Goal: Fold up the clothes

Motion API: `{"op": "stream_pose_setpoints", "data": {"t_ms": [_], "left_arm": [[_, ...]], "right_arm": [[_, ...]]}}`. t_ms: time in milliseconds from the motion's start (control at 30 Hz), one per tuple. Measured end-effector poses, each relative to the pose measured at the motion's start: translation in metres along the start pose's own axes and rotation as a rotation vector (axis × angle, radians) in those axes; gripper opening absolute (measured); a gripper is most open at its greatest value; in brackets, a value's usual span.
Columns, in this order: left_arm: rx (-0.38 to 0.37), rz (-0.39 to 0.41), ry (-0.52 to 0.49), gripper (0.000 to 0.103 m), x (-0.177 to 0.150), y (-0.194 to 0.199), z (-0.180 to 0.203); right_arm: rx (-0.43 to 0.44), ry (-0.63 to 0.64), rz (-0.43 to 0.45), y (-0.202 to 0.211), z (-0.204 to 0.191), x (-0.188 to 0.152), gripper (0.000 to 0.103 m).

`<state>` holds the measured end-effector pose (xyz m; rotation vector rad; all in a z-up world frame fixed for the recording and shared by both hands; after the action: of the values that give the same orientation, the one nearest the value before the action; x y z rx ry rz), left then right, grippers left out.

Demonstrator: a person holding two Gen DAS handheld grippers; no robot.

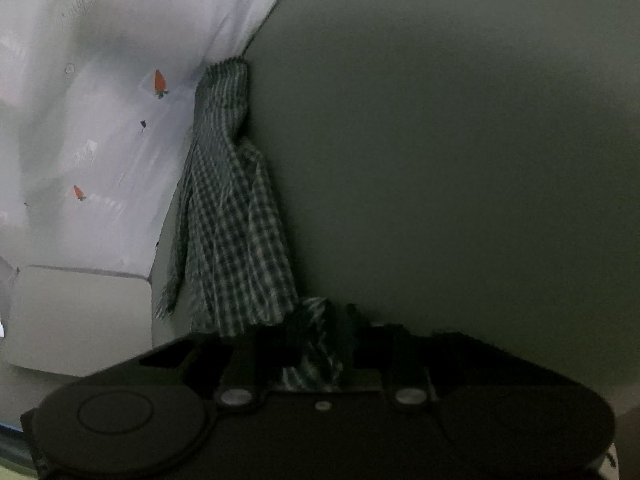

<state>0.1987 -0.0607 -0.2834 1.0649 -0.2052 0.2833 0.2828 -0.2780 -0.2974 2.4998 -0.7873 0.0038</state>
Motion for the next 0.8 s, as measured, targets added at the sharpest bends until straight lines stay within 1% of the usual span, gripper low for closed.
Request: {"op": "stream_pose_setpoints", "data": {"t_ms": [67,133,267,333,533,667,733,800], "left_arm": [[-0.007,0.016,0.007,0.001,0.004,0.007,0.000],[-0.010,0.028,0.012,0.001,0.007,0.012,-0.001],[-0.035,0.041,0.022,0.001,0.013,0.023,-0.003],[-0.054,0.055,0.026,0.001,0.013,0.037,-0.010],[-0.115,0.128,0.029,0.001,0.036,0.070,0.003],[-0.146,0.136,0.044,0.001,0.045,0.075,0.006],[-0.152,0.134,0.048,0.001,0.046,0.075,0.005],[-0.155,0.130,0.052,0.001,0.045,0.075,0.004]], "right_arm": [[0.031,-0.045,0.004,-0.003,0.001,-0.002,0.004],[0.083,-0.122,0.031,0.001,0.005,-0.003,0.002],[0.177,-0.327,0.104,0.016,0.016,-0.010,0.001],[0.210,-0.420,0.140,0.027,0.021,-0.017,0.001],[0.204,-0.541,0.153,0.040,0.022,-0.044,0.001],[0.189,-0.607,0.158,0.046,0.024,-0.062,0.001],[0.164,-0.603,0.162,0.045,0.027,-0.066,0.001],[0.145,-0.550,0.157,0.044,0.023,-0.066,0.004]]}}
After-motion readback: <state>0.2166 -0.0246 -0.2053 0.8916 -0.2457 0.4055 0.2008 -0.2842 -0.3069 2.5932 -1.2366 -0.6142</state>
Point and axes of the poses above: each gripper's, at about its wrist camera, not at the fingertips, and y roughly against the way its jaws point, z to its right, x to its top, the point moved 10 cm from there along -y, roughly the way its jaws point, and after that the axes turned 9 degrees about x, right-handed, at the moved point
